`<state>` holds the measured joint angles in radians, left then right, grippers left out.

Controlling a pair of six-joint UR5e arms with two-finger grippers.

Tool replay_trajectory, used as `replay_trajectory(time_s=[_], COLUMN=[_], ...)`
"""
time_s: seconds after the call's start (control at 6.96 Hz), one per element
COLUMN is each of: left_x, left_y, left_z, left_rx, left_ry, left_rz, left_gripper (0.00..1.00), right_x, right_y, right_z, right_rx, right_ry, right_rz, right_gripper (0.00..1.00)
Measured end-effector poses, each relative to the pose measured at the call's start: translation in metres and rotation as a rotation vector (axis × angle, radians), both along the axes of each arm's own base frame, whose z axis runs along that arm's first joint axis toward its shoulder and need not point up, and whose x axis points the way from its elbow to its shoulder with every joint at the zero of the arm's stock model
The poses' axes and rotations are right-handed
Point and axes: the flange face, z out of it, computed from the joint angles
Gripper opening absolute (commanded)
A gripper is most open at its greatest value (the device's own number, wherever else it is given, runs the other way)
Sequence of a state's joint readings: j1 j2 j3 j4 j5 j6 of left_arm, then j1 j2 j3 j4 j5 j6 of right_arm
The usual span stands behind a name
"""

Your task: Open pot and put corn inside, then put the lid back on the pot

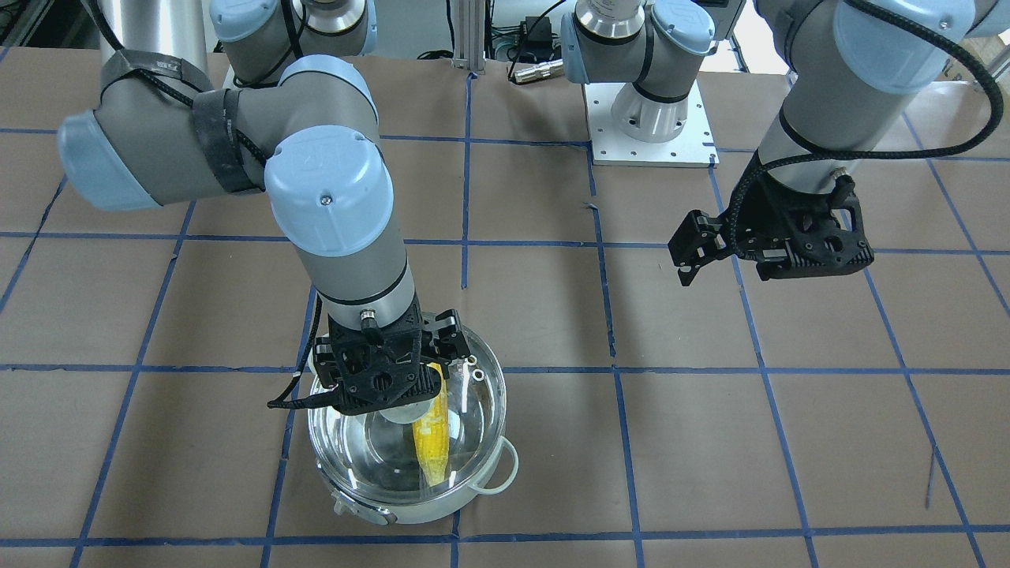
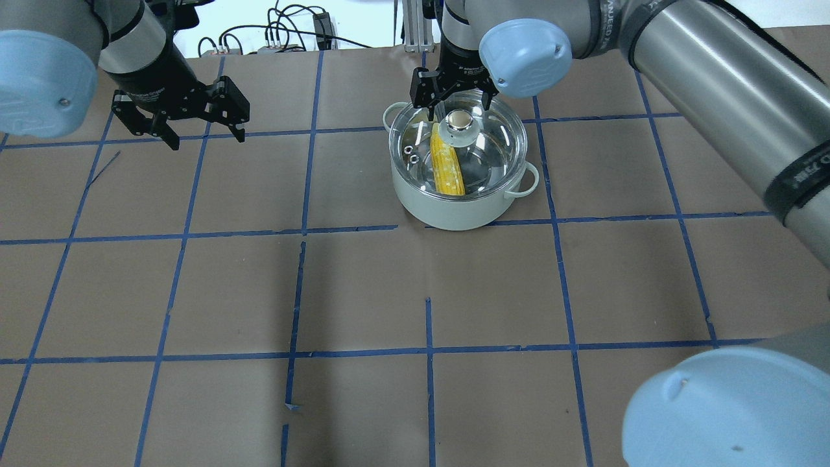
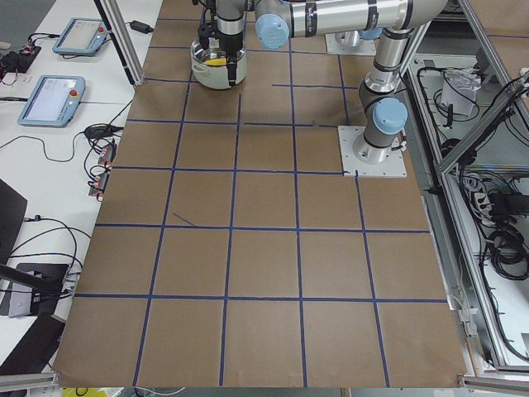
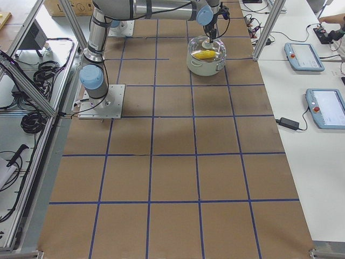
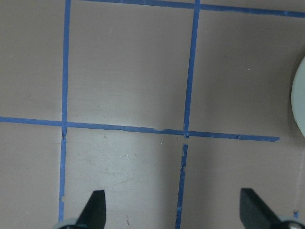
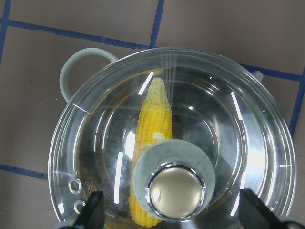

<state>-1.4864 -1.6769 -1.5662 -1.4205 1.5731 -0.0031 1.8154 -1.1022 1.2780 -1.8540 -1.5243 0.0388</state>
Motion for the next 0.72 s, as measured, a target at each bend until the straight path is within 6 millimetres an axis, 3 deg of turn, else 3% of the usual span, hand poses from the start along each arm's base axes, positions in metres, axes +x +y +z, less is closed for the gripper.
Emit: replay_trajectory(time_s=[0.43, 0.72], left_x=[0.0, 0.0], left_y=[-0.001, -0.001], left_z=[0.0, -0.001], left_rx=[0.001, 0.002], left_ry=[0.0, 0.0], left_rz=[0.0, 0.0], left_gripper=[1.0, 1.0], right_x=[-0.017, -0.05], right_y=[0.0, 0.004], right_z=[0.035, 0.063], right_rx=[-0.022, -0.029], right_ry=[-0.003, -0.005], right_rz=[-0.031, -0.078], right_gripper=[1.0, 1.0])
